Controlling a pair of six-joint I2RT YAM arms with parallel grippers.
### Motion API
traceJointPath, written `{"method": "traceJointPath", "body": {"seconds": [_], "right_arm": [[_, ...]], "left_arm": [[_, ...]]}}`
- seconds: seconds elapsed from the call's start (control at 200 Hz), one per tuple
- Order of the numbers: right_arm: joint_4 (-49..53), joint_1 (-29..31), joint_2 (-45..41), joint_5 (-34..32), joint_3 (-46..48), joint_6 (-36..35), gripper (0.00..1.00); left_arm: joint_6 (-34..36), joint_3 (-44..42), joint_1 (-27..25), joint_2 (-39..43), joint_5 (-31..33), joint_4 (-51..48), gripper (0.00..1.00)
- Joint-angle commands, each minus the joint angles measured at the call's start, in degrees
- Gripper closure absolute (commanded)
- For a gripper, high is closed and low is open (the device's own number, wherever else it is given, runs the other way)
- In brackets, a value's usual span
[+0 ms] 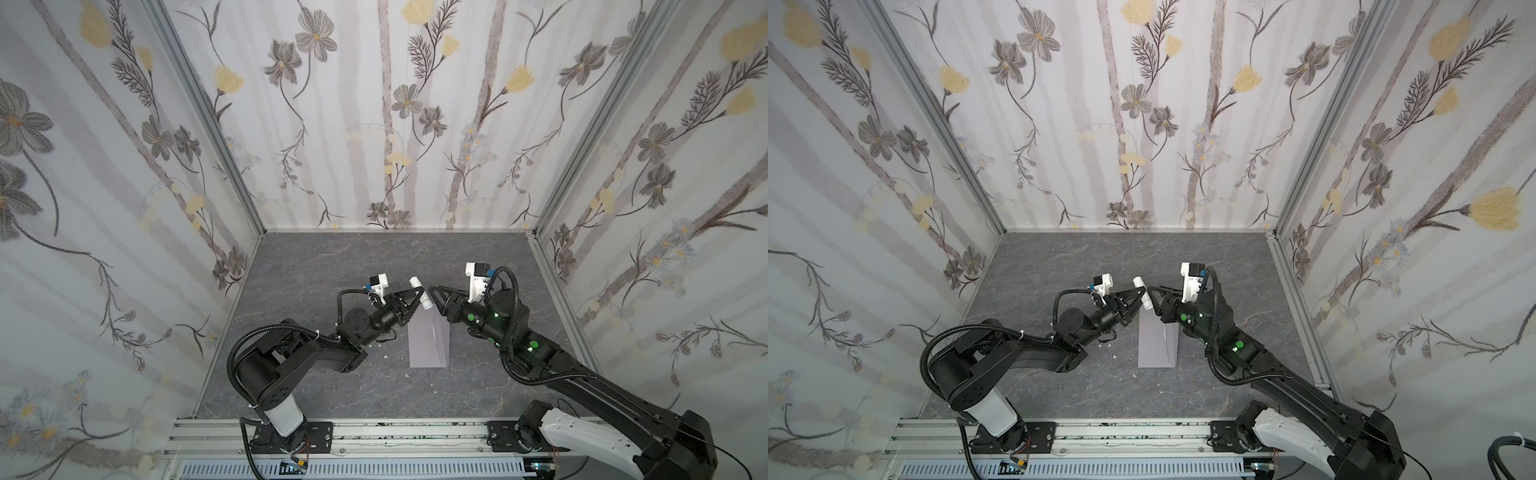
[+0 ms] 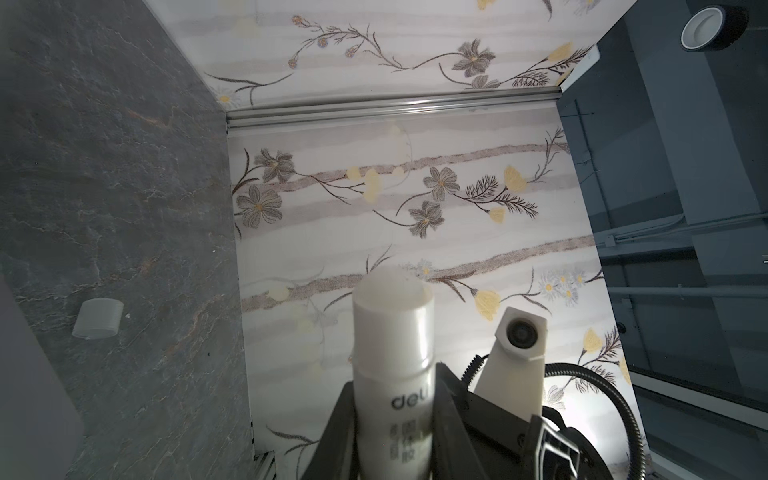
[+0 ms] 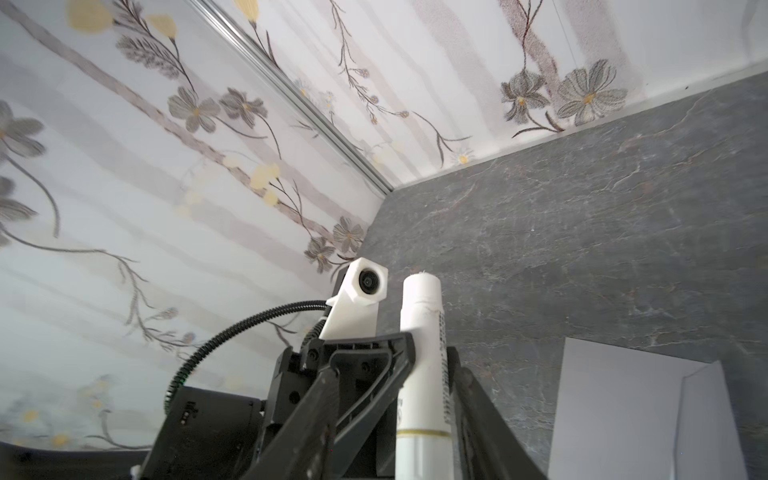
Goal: Place the letter into the envelope and seal it
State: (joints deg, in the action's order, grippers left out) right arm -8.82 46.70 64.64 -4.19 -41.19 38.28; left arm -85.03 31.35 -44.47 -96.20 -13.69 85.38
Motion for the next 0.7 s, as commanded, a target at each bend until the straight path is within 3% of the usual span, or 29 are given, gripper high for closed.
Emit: {"method": "traceJointPath", "body": {"seconds": [0.0, 0.145, 0.245, 0.455, 0.695], "right_arm": [[11.4, 4.94, 1.43, -17.38, -1.57, -12.49, 0.52], [16.1, 11.02, 5.5, -27.97, -5.34, -17.8, 0.53], [16.68, 13.07, 8.35, -30.57, -6.87, -20.12, 0.52], [14.64, 13.58, 10.68, -31.35, -7.97, -22.05, 0.59], [11.5, 13.51, 10.51, -27.92, -7.77, -22.48, 0.79]], "left_arm": [[-1.82, 0.24, 0.17, -0.04, 0.26, 1.16, 1.0], [-1.13, 0.54, 0.25, 1.05, 0.41, -2.57, 1.0], [-0.43, 0.63, 0.33, 1.96, 0.49, -4.46, 1.0], [-0.35, 0.6, 0.61, 2.72, 0.18, -6.01, 1.0], [-0.26, 0.86, 0.65, 2.78, -0.22, -6.41, 1.0]]}}
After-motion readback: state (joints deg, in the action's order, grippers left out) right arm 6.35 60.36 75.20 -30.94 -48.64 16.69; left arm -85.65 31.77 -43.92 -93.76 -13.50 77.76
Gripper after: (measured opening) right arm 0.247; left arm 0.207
